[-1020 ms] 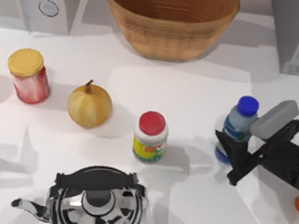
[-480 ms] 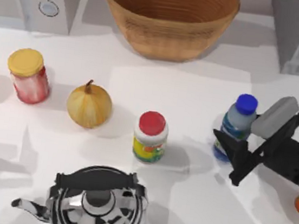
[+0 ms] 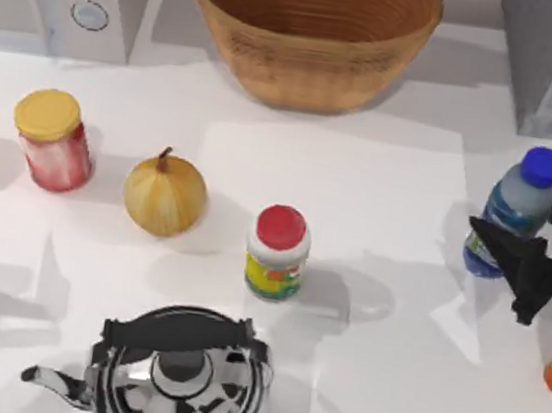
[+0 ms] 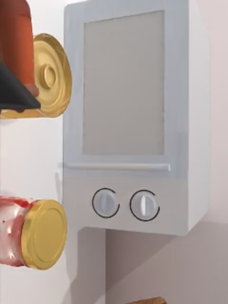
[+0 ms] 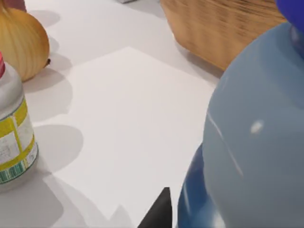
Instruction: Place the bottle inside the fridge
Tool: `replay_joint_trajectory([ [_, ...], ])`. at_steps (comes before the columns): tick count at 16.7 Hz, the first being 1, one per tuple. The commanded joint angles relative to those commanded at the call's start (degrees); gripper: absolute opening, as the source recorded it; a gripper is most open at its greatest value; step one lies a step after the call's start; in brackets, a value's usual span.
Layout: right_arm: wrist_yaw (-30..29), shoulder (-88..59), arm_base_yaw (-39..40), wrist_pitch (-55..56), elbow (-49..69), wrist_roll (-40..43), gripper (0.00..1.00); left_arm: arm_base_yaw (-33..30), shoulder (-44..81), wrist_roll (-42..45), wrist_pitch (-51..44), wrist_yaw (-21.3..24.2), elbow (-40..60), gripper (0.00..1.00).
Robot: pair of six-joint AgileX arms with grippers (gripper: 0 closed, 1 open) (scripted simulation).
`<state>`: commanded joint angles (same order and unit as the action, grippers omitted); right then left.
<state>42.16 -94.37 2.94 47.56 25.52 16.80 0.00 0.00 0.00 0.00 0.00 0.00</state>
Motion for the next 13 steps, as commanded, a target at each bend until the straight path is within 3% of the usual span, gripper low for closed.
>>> replay_joint_trajectory([
  [5,3.6,3.5,-8.0,-7.1,-0.6,2.4,0.01,0.0,0.0,0.0,0.0,0.0,0.0,1.00],
  [13,2.9,5.4,-8.3,-9.4,-0.5,1.6,0.01,0.0,0.0,0.0,0.0,0.0,0.0,1.00],
])
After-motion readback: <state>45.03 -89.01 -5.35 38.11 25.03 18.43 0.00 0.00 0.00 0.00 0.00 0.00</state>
